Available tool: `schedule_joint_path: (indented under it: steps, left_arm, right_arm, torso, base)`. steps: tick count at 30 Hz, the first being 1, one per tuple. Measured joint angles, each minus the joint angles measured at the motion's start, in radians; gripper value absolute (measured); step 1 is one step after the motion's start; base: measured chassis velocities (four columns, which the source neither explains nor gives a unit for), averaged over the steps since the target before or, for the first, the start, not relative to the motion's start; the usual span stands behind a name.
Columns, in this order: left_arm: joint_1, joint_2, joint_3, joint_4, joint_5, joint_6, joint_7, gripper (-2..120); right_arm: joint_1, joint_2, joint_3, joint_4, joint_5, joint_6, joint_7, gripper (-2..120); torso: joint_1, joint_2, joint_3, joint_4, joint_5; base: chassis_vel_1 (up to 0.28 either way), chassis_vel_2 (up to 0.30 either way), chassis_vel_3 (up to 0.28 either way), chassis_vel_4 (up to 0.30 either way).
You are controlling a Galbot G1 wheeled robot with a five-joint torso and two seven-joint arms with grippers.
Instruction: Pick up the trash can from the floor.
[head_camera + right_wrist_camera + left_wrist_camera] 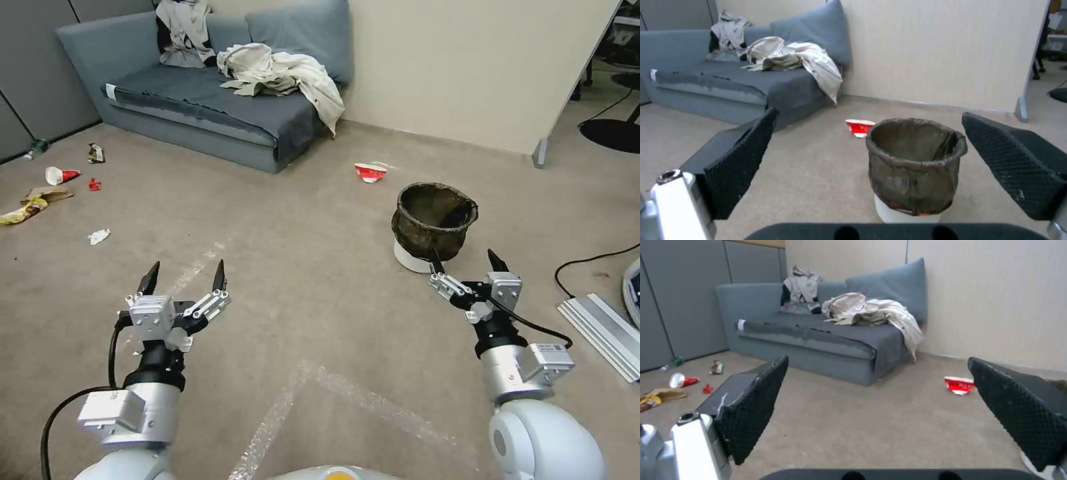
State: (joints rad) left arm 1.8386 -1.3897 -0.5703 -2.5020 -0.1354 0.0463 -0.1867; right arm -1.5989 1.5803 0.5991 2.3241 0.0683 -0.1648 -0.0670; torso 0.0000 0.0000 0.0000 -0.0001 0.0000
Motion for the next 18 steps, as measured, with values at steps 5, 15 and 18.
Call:
schedule_joint_path:
  steps: [5,15,18]
  left_arm:
    - [-0.001,-0.005,0.0,0.01,-0.001,-0.007,-0.005,100]
    - [-0.004,-0.009,0.001,0.015,-0.004,-0.013,-0.006,100]
    - [-0.004,-0.01,0.002,0.016,0.001,-0.013,-0.005,100]
  right_arm:
    - [0.001,-0.003,0.0,-0.007,-0.002,0.0,-0.002,100]
    - [0.001,-0.005,0.0,-0.012,-0.003,0.001,-0.002,100]
    - [0.001,-0.006,0.0,-0.012,-0.003,0.003,-0.002,100]
  torso:
    - [0.0,0.0,0.0,0.0,0.0]
    - [0.0,0.0,0.0,0.0001,0.0]
    - [0.0,0.0,0.0,0.0001,0.0]
  base:
    - [0.0,0.0,0.0,0.0]
    - [0.0,0.0,0.0,0.0]
    - [0.0,0.0,0.0,0.0]
